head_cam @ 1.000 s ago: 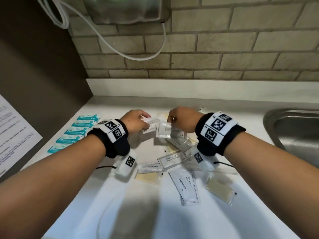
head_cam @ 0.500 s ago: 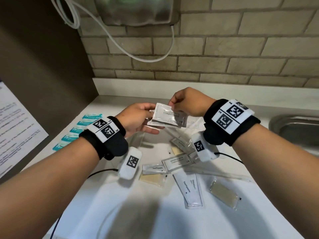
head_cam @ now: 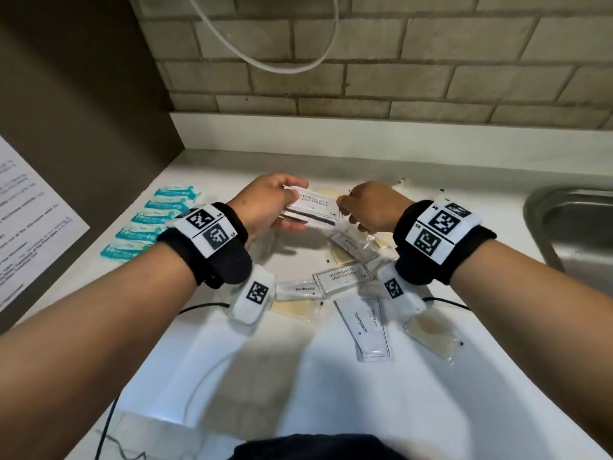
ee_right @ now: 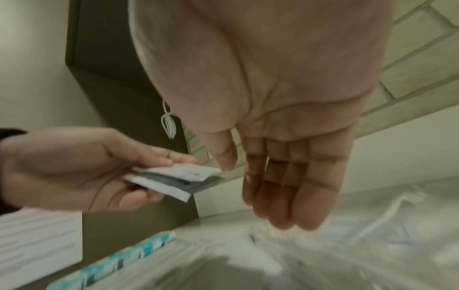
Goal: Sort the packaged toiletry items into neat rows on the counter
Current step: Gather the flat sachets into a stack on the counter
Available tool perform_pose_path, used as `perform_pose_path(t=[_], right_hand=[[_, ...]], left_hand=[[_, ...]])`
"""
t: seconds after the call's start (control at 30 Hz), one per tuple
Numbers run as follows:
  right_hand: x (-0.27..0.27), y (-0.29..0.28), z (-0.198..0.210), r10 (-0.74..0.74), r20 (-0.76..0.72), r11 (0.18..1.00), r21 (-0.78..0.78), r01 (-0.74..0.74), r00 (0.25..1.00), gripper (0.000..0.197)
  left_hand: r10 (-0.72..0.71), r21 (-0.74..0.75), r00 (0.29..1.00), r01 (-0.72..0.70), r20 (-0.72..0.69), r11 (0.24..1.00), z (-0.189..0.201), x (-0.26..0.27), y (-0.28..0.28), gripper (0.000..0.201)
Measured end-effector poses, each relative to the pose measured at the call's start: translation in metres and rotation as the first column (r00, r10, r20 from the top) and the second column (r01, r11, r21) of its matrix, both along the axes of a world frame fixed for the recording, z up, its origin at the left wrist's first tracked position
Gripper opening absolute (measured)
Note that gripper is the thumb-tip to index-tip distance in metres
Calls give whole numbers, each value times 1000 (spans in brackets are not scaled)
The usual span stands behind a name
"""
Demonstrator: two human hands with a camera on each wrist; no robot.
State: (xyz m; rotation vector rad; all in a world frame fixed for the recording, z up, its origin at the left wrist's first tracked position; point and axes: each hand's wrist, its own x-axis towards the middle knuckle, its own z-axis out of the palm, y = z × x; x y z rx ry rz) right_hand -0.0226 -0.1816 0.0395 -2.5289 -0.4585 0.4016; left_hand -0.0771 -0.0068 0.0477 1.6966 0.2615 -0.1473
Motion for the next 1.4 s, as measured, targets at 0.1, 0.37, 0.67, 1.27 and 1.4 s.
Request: perform_pose_path(t=[0.1, 0.37, 0.67, 1.27, 1.4], right_hand=[[-15, 1, -20, 186, -83, 961, -193, -199, 979, 11], [-32, 7, -47, 449, -83, 803, -400, -442, 890, 31], [-35, -14, -29, 380, 23, 881, -312, -354, 925, 13], [-64, -44, -33, 120, -122, 959, -242, -147, 985, 65], [-40, -59, -19, -29, 3, 977, -212, 29, 1000, 46]], left_hand=[[51, 12, 998, -51, 27, 999, -4, 0, 3, 24], [41, 73, 999, -41, 8, 996, -14, -3, 5, 26], [36, 62, 998, -39, 44, 997, -11, -6, -5, 27], [-59, 44, 996, 56, 71, 997, -4, -27, -38, 27], [-45, 54, 997, 41, 69, 998, -5, -31, -43, 27]])
